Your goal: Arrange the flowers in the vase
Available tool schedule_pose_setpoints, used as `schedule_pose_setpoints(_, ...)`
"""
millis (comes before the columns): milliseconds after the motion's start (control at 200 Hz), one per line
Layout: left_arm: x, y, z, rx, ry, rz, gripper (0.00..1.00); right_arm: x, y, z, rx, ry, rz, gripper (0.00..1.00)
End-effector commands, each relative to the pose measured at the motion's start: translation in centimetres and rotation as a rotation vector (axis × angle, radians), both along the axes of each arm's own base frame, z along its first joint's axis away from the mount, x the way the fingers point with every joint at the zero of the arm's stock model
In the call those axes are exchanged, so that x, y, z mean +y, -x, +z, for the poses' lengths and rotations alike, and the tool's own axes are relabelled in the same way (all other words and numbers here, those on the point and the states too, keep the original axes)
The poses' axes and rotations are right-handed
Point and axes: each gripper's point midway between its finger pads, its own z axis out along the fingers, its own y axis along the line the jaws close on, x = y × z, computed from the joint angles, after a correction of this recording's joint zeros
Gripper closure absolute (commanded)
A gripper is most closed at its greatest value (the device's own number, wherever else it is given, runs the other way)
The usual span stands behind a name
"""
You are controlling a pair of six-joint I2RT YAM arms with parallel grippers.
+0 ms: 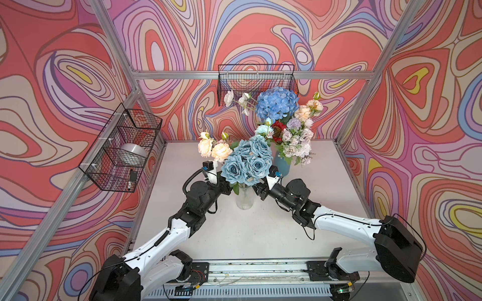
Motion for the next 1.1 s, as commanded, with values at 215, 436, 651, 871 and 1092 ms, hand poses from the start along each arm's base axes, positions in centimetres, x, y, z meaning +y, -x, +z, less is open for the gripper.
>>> schedule_pose_setpoints(215,1.0,0.3,1.1,-0.027,-0.003,0.034,0.53,0.2,-0.7,-0.1,-0.022,-0.017,-0.027,0.90)
schedule_pose_setpoints(436,1.6,0.9,0.4,0.013,0.009,0.050,0.52,-0.2,-0.7,-3.5,0.078,0.033,-0.051,0.96)
schedule_pose_setpoints(651,1.5,1.9,-2.4,0.099,0.035,0.020,0.49,-0.3,-0.9,-7.3,0.170,0.084,-0.071,0.95)
schedule_pose_setpoints(871,1.9,2.4,-3.8,0.135,0.036,0.031,0.42,-0.5,-0.5,-8.3,0.202,0.105,-0.074,0.93)
schedule_pose_setpoints(1092,2.4,2.5,-4.0,0.137,0.034,0.055,0.34,-1.6,0.2,-6.5,0.184,0.083,-0.089,0.59)
